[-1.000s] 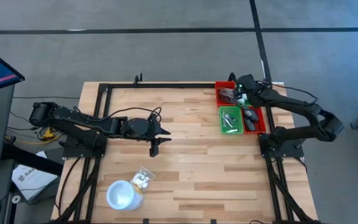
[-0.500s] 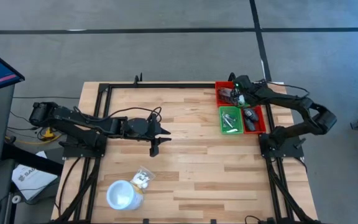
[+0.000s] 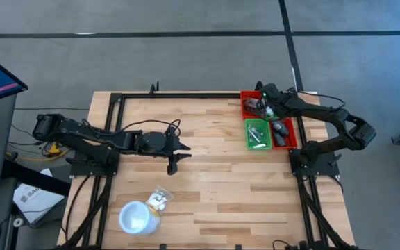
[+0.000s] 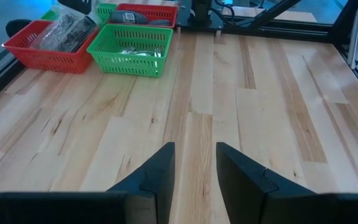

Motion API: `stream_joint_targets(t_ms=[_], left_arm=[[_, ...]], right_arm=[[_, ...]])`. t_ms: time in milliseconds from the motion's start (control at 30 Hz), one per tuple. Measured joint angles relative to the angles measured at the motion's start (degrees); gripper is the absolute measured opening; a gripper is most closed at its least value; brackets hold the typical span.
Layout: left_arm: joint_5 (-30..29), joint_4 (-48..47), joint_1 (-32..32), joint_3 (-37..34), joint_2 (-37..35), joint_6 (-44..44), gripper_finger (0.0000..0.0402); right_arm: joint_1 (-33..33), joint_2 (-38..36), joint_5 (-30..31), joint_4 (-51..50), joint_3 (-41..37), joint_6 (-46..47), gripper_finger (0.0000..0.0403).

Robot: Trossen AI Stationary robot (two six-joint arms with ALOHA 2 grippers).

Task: Pick & Place Travel size toiletries
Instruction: Put the white cotton pack into the top green bin

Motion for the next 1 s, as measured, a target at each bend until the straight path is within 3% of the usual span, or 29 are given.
stream_joint_targets(t_ms=[300,633,800,1000], left_arm=[[0.1,0.3,0.0,0.0,0.0,0.0,0.0109],[1.0,0.1,0.0,0.0,0.0,-0.4,0.0109],[4.8,-0.5,0.0,0.0,0.0,-2.9,0.0109],[14.4,-4.0,-0.1,0.0,0.0,-6.2,0.0109]], right_arm=[[-0.2,0.0,0.3,2.5,0.0,-0.4,0.0133],[6.4,-1.9,0.4,3.0,1.5,-0.6,0.0165],[12.7,-6.3,-1.2,2.8,1.7,1.0,0.0165],[21.9,-10.8,-4.3,2.8,1.7,2.0,0.016]])
